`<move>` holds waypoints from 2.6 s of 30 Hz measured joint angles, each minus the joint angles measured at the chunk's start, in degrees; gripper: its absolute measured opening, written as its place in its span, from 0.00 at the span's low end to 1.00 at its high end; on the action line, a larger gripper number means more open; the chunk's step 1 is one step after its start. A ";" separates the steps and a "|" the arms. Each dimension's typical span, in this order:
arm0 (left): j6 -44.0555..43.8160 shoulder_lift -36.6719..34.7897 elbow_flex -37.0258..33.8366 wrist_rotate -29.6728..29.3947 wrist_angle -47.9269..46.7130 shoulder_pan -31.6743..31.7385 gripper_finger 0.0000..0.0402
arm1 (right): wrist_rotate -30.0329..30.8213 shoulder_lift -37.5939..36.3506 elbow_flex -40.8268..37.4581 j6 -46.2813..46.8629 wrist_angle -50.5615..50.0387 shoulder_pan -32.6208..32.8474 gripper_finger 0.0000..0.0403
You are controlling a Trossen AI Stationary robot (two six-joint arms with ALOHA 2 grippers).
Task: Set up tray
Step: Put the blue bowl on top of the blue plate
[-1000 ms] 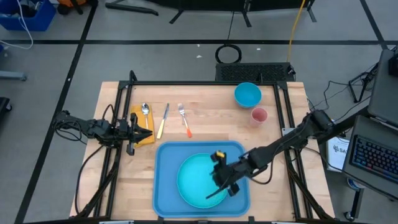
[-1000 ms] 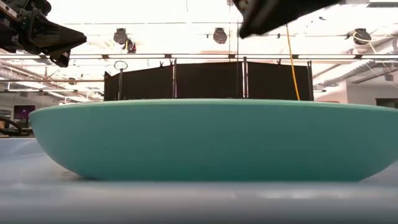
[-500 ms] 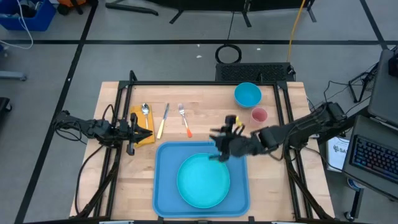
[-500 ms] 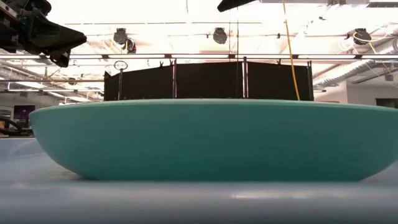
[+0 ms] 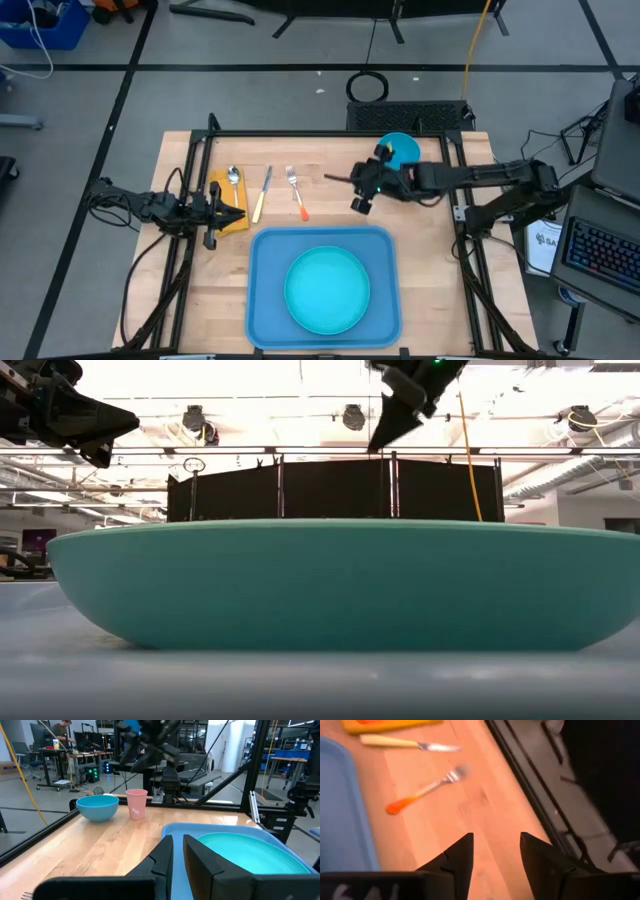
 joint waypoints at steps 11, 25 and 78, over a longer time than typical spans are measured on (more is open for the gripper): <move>0.02 0.00 0.01 -0.01 0.01 0.00 0.12 | -9.84 0.88 0.02 1.96 -6.68 -11.06 0.49; 0.17 0.01 0.00 -0.99 -0.12 0.02 0.12 | -13.84 7.21 -2.48 2.94 -8.38 -18.25 0.49; 0.74 0.01 0.00 -1.07 0.00 0.01 0.12 | -19.87 7.17 -13.40 0.51 -2.10 -29.03 0.05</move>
